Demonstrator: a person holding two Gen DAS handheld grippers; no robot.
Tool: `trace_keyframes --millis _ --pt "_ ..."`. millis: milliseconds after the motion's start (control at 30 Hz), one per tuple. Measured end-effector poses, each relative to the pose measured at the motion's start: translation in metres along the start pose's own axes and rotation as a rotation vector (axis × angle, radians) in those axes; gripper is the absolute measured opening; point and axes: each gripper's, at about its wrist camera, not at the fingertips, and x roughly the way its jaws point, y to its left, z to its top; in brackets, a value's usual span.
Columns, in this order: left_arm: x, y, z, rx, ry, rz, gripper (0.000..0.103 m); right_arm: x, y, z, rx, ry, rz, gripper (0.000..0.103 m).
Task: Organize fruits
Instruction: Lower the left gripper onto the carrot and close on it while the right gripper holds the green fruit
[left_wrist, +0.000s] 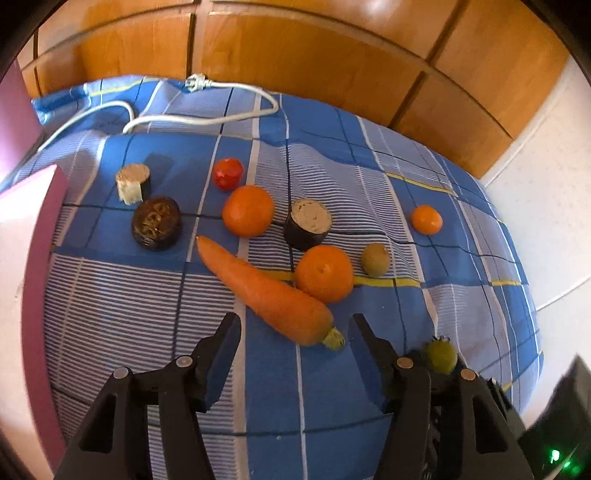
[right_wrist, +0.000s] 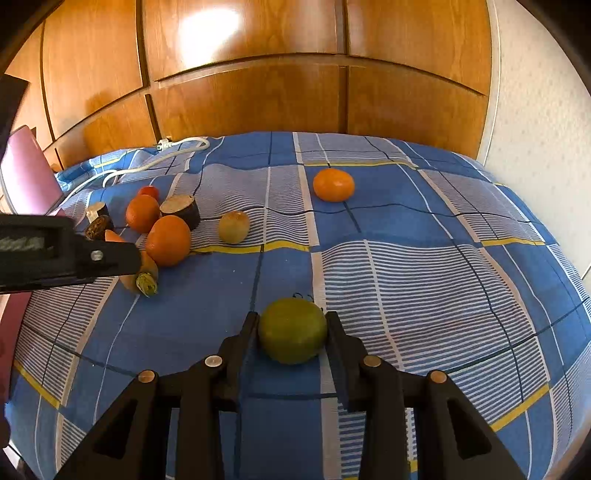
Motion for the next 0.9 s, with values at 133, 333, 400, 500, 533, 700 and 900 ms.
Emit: trace_keyframes --millis 133,333,400,500,533,700,900 --pt "0.013 -0.002 0.005 -0.02 0.018 0.006 0.063 -0.001 -0.002 -0.001 0.006 -0.008 0.008 0.037" --pt "0.021 0.003 0.005 -0.038 0.012 0.007 0.05 -0.002 -0.002 -0.001 0.01 -0.012 0.014 0.037" --pt "0.018 0.007 0.003 -0.038 0.011 -0.02 0.045 -0.003 -0.003 -0.001 0.012 -0.015 0.016 0.036" --pt "0.014 0.016 -0.003 -0.044 0.008 -0.057 0.039 -0.003 -0.003 -0.001 0.018 -0.017 0.02 0.036" --pt "0.013 0.017 -0.004 -0.046 0.005 -0.065 0.039 -0.003 -0.003 -0.001 0.017 -0.017 0.02 0.036" --pt "0.017 0.013 0.0 -0.05 0.012 -0.05 0.042 -0.003 -0.002 -0.001 0.014 -0.015 0.015 0.036" --pt "0.017 0.015 0.004 -0.053 0.017 -0.046 0.039 -0.003 0.006 0.002 -0.028 0.007 -0.02 0.034"
